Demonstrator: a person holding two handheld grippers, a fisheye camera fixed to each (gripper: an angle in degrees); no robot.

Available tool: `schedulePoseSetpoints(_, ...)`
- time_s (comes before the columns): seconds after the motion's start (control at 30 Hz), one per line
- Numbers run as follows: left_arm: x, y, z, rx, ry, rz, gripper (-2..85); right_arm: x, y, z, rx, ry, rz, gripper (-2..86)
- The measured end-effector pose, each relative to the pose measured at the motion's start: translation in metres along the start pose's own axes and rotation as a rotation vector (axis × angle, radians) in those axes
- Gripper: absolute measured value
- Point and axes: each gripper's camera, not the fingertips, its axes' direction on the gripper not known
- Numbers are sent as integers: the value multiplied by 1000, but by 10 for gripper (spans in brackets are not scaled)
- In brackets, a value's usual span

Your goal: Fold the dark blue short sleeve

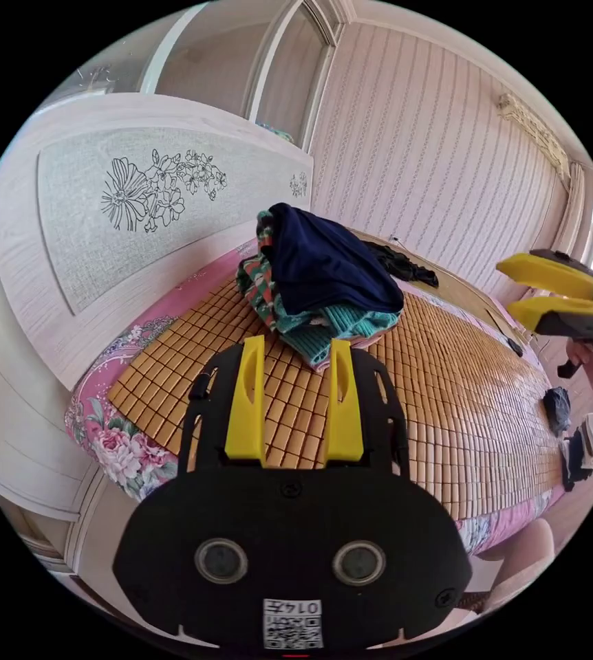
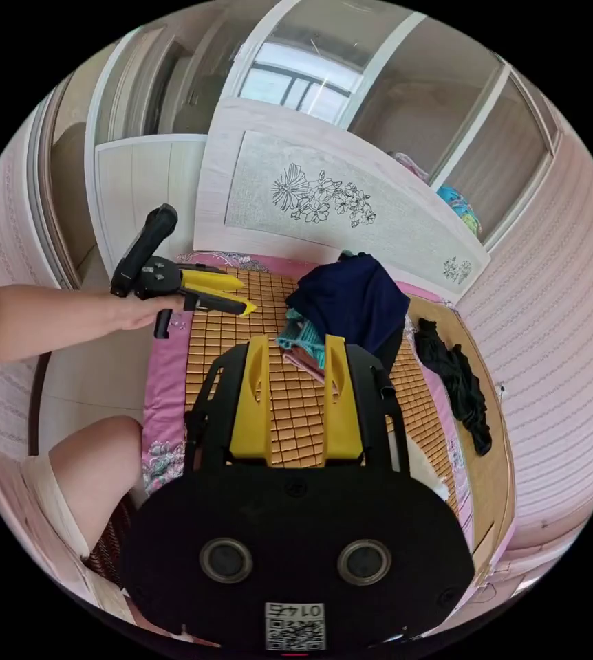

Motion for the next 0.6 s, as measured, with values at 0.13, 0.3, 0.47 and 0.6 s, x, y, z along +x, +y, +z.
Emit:
schedulePoseSetpoints(0.13,-31,-24,51,-42,17,1,127,26,-72,97,-79,-109,-1,136)
schedulePoseSetpoints(0.3,-58,-47,76,10,48,-42,87,46,-125,191,-263,-192,-8,158)
schedulePoseSetpoints(0.47,-71,-74,110,-53,88,-47,72,92,-120,242,-351,-147,111,56)
schedulePoseSetpoints(0.6,-64,-91,111,-99,112,10,-2,129,-107,222,-283,-213,147,4)
